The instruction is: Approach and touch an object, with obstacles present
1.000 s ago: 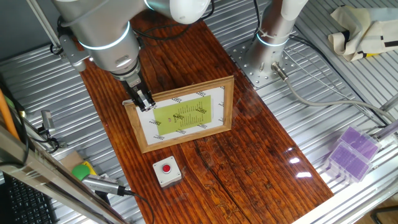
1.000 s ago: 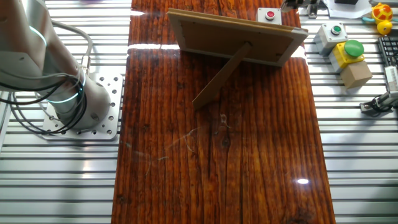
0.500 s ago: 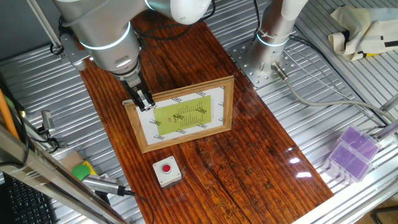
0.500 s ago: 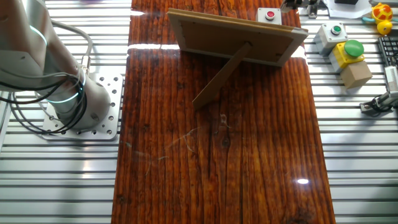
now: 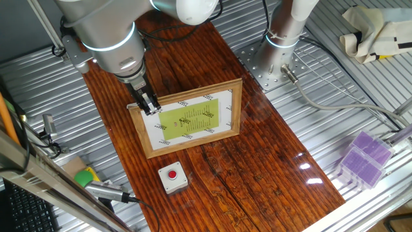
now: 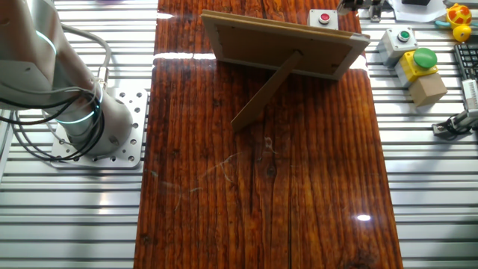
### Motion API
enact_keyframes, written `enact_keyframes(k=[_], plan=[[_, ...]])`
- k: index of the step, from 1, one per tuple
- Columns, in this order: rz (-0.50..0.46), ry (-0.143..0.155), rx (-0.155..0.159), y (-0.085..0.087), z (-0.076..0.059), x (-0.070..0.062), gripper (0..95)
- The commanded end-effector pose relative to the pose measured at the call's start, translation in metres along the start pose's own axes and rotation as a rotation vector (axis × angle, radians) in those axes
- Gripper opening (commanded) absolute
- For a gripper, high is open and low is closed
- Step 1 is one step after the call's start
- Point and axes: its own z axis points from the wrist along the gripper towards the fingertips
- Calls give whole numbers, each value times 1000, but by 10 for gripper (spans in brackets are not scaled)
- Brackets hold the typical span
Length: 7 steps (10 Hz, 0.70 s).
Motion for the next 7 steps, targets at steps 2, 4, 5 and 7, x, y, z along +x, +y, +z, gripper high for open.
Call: enact_keyframes(k=[2, 4, 5, 7], plan=[[-62, 5, -4, 0, 0, 1, 0], [-70, 11, 2, 0, 0, 1, 0], [-73, 0, 0, 0, 0, 1, 0], [-66, -4, -1, 0, 0, 1, 0]])
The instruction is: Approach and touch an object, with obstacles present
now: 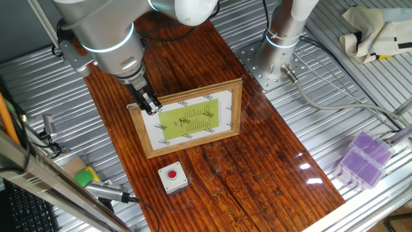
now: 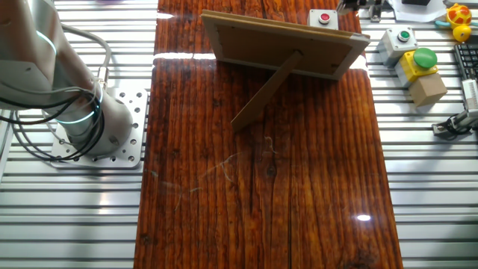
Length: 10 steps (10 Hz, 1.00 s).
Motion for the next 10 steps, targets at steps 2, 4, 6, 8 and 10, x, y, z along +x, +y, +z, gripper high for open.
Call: enact_keyframes(k=[2, 4, 6, 8, 10], plan=[[8, -6, -1, -1, 1, 3, 0], [15, 4, 1, 8, 9, -9, 0], [22, 8, 5, 17, 26, -23, 0], [27, 3, 4, 26, 55, -33, 0], [45, 4, 5, 37, 83, -38, 0]])
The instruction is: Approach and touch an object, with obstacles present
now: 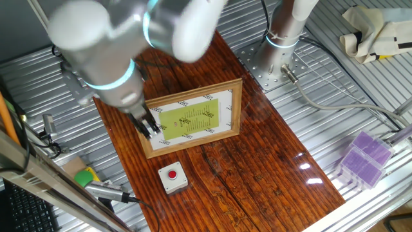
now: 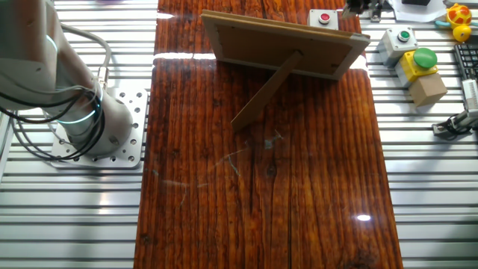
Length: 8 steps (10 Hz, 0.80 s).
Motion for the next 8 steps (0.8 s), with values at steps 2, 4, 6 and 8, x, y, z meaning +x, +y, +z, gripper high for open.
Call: enact_keyframes(k=[2, 4, 6, 8], plan=[[12, 5, -3, 13, 44, -4, 0], [13, 1, -7, 14, 65, -5, 0], [15, 0, -7, 15, 79, -7, 0], [19, -2, -14, 14, 98, -12, 0]])
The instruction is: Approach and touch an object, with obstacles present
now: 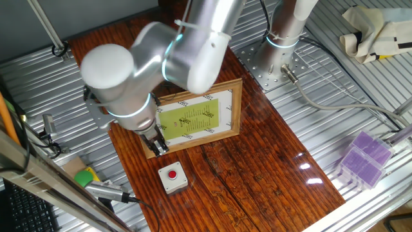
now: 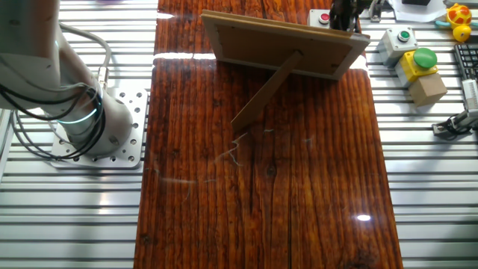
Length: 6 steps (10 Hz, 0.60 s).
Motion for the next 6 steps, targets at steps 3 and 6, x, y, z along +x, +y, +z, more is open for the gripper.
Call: enact_keyframes(k=[3, 6], plan=[[2, 0, -21, 2, 25, -9, 0], [11, -4, -33, 9, 35, -11, 0]])
